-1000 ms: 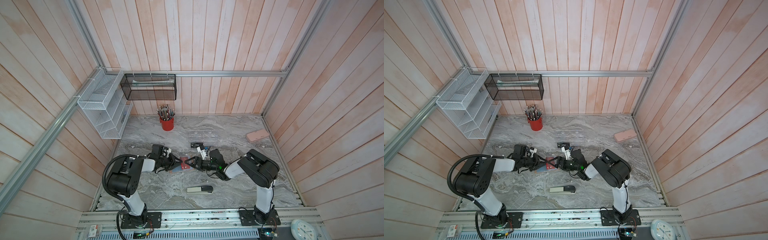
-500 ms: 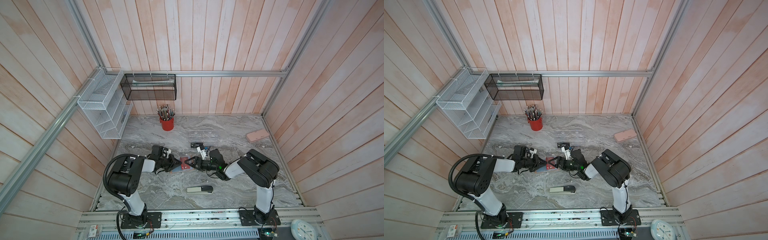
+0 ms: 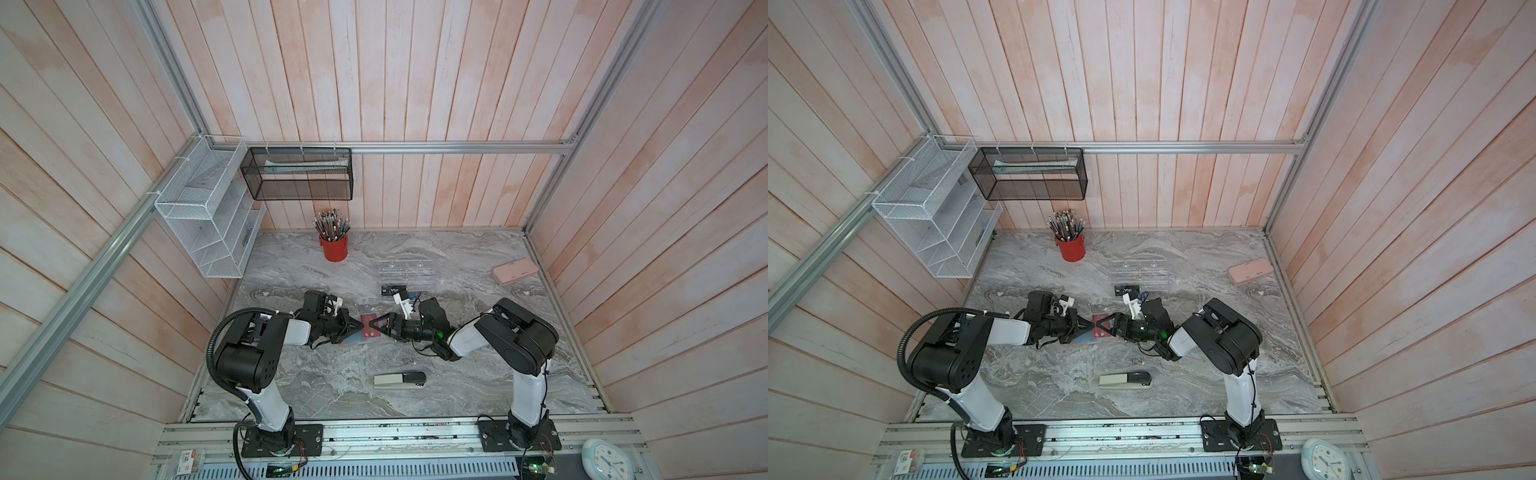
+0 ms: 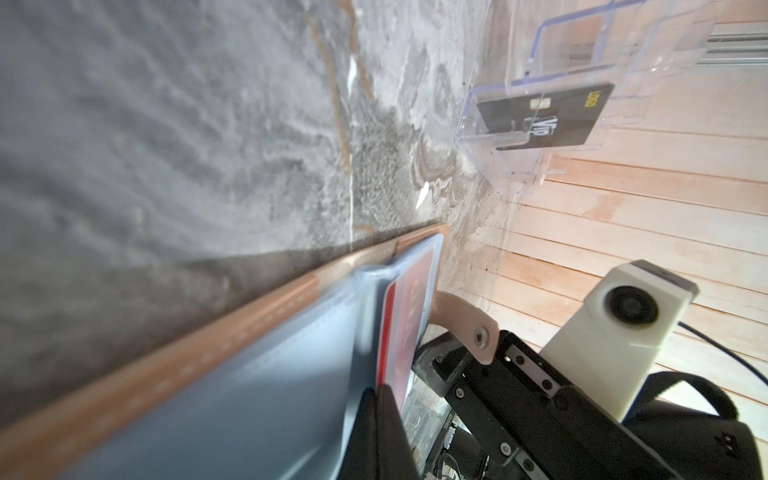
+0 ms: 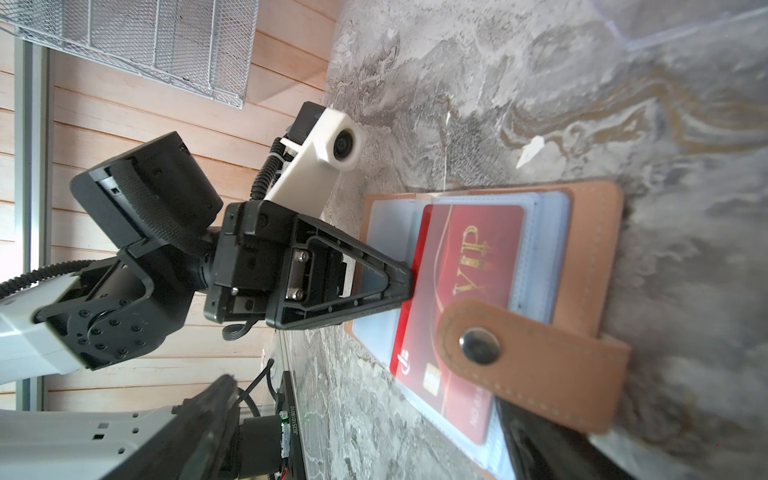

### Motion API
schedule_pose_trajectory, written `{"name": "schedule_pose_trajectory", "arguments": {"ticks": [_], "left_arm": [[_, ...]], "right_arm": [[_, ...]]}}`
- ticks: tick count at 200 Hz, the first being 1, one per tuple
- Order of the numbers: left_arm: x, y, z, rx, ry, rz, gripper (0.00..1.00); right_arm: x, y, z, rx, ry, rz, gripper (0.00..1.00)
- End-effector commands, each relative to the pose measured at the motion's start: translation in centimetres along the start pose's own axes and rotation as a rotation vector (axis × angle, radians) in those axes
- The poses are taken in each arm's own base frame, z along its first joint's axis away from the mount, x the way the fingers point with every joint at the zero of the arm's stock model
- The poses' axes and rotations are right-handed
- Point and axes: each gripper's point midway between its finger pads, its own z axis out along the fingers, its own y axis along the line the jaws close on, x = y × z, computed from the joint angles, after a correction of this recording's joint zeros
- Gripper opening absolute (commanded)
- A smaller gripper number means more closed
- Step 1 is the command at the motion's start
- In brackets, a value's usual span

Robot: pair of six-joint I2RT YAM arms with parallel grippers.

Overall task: Take the credit cards out of the card holder
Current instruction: Take out the credit card from the card slot.

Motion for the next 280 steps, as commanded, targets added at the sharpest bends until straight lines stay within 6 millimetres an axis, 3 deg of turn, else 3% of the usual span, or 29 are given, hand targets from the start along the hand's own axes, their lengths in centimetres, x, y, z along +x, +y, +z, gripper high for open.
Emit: {"name": "schedule_pose_trajectory", "arguments": {"ticks": [1, 203, 222, 280], "left_arm": [[0.6, 0.9, 0.6, -0.021, 0.012, -0.001, 0.02], [-0.6, 1.1, -2.1, -0.058, -0.027, 0.082, 0.0], [-0.4, 1.0, -2.2, -0.058, -0.027, 0.084, 0.0], [-0.5, 0.7, -1.8, -0.047, -0.023, 0.089, 0.0]], "right_arm": [[0.9, -2.5, 0.2, 0.07, 0.029, 0.047, 0.98], [1.1, -2.9, 0.1, 0.085, 0.034, 0.051, 0.98], [0.8, -2.4, 0.1, 0.079, 0.034, 0.039, 0.98], [-0.5, 1.8, 1.4, 0.046, 0.04, -0.074, 0.98]]}}
